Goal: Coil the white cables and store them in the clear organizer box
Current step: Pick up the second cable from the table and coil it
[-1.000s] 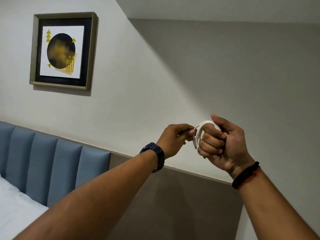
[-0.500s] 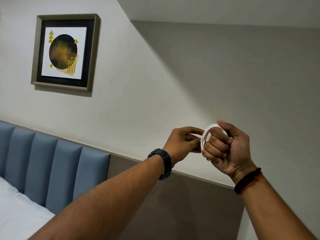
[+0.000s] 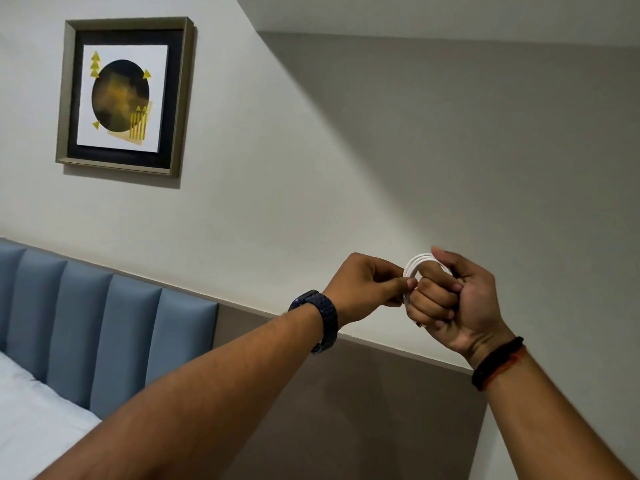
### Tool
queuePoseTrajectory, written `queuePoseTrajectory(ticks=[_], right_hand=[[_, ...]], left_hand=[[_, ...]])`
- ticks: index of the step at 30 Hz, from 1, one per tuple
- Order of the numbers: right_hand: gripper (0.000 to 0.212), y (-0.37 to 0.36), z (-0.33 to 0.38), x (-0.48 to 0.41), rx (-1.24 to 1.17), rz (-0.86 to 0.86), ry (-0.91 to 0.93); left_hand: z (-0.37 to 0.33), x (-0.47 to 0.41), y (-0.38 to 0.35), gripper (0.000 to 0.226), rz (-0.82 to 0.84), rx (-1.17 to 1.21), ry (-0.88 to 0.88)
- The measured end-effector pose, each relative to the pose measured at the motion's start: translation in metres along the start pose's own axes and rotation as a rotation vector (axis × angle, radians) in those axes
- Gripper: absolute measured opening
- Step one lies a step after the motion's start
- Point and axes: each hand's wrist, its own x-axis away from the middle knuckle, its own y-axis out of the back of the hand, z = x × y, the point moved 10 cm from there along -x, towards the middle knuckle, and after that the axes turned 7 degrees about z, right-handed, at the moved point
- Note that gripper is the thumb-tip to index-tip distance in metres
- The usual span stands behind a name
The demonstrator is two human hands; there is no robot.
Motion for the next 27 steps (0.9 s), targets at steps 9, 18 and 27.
queuePoseTrajectory(ticks=[9, 18, 27], right_hand=[[0.05, 0.033, 0.012, 0.008, 0.339, -0.266, -0.041], [0.043, 0.054, 0.024, 0.024, 0.889, -0.57, -0.04], [0.046, 0.055, 0.029, 0.022, 1.087, -0.683, -0.017]], left_hand=[[-0.006, -0.002, 0.01, 0.019, -0.144, -0.32, -0.042], [-0.003, -0.003, 0.024, 0.016, -0.285, -0.376, -0.017], [0.022, -0.001, 0.024, 0.024, -0.319, 0.155, 0.086]])
